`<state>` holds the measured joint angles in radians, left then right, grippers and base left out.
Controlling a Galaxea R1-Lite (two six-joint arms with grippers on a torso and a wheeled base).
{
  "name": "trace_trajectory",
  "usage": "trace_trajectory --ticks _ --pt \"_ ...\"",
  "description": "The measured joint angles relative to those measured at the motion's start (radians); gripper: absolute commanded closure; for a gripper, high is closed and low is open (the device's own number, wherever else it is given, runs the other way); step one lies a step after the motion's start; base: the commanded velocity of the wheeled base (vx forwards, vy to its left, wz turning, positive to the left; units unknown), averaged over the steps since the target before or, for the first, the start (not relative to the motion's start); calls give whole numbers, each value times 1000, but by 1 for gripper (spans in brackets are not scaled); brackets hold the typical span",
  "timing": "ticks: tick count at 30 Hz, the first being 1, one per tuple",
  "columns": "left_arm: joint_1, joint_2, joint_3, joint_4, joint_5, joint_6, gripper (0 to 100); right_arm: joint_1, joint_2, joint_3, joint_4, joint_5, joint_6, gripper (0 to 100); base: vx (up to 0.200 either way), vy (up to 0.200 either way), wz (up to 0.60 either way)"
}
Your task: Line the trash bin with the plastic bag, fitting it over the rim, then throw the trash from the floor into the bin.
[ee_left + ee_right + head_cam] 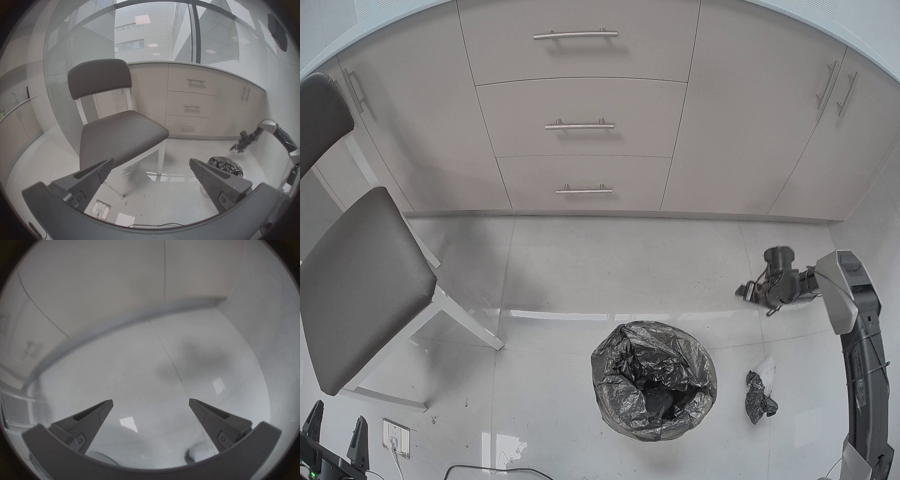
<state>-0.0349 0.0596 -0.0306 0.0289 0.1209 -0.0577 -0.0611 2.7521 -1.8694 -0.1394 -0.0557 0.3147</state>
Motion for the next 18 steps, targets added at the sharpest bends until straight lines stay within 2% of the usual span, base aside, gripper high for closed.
trace_trajectory --ticks 6,9,13,18 --pt "-4 6 -1 1 -1 -4 0 -8 184 -85 374 -25 2 0 0 0 0" --pt "-6 8 -1 1 -1 -6 0 -12 238 -102 501 -33 1 0 0 0 0" --pt "-6 10 -1 1 -1 -9 0 -16 284 -115 550 -51 1 0 0 0 0" --pt "-7 11 -1 0 -1 -12 0 -21 317 -124 425 -80 3 0 0 0 0"
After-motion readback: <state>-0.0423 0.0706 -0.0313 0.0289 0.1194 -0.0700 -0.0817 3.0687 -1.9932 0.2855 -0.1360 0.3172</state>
